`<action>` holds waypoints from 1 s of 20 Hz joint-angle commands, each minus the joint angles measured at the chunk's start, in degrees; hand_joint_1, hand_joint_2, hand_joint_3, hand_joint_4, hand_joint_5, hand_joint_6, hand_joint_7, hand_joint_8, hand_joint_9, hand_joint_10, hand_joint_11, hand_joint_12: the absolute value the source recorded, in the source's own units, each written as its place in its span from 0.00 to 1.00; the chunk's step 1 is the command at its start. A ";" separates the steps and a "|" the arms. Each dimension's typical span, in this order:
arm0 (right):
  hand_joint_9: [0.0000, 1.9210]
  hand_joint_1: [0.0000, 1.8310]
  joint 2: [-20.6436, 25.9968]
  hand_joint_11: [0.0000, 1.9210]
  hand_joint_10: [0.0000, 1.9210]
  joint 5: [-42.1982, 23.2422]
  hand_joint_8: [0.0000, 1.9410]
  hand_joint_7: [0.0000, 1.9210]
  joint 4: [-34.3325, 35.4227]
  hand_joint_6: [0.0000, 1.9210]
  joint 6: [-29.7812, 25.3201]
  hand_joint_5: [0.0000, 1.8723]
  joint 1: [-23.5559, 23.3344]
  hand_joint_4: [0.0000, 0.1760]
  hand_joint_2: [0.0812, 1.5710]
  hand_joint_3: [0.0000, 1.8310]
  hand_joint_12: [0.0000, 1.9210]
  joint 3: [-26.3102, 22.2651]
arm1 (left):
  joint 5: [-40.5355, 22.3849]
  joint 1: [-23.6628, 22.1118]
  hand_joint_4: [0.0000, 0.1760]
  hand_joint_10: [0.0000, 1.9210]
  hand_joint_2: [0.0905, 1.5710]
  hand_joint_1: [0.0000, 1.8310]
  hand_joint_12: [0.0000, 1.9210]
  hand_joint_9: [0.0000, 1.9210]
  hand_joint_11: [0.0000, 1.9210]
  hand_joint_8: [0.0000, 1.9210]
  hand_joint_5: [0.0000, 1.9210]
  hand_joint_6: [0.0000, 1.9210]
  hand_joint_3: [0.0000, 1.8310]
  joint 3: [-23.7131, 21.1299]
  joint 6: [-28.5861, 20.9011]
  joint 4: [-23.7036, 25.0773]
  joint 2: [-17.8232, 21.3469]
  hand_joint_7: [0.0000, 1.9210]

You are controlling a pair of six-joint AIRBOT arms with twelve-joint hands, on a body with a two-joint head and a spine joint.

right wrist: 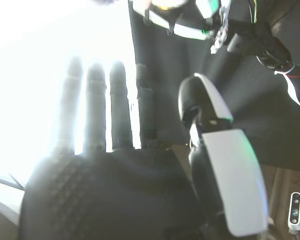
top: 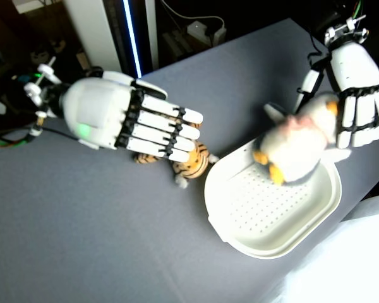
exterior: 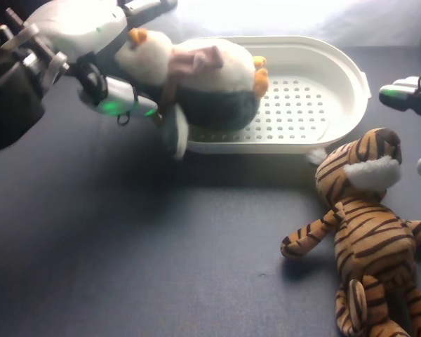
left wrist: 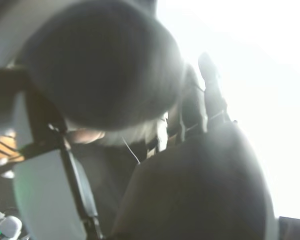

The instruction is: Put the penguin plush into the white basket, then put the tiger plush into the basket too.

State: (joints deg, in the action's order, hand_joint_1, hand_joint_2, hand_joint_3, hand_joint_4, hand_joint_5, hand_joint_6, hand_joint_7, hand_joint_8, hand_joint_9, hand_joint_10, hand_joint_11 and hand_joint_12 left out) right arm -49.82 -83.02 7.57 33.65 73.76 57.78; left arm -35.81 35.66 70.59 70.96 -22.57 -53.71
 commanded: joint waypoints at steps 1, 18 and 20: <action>0.20 0.42 0.58 0.25 0.00 -8.56 0.00 0.18 -1.04 0.00 0.72 0.18 -0.14 0.83 0.75 0.00 0.03 -0.70 | -8.99 0.06 1.00 0.00 0.51 0.44 0.04 0.00 0.00 0.00 0.00 0.00 0.00 -0.77 -1.89 2.34 0.37 0.00; 0.22 0.52 1.12 0.24 0.00 14.65 0.00 0.16 -8.39 0.01 5.26 0.17 1.32 0.90 0.67 0.00 0.04 -1.33 | -33.25 17.17 1.00 0.00 0.44 0.42 0.00 0.00 0.00 0.00 0.00 0.00 0.00 -17.82 -14.44 13.55 12.78 0.00; 0.23 0.53 -0.26 0.23 0.00 17.65 0.00 0.17 -8.66 0.00 5.32 0.17 0.01 0.91 0.67 0.00 0.04 -0.22 | -33.61 17.35 1.00 0.00 0.44 0.43 0.00 0.00 0.00 0.00 0.00 0.00 0.00 -17.82 -14.61 13.55 12.76 0.00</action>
State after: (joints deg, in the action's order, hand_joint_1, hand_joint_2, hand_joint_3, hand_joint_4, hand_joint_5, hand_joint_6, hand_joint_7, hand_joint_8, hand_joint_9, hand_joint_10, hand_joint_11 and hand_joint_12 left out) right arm -50.04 -62.19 -1.72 39.07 73.87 57.71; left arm -61.91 53.58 52.90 56.66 -9.65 -41.15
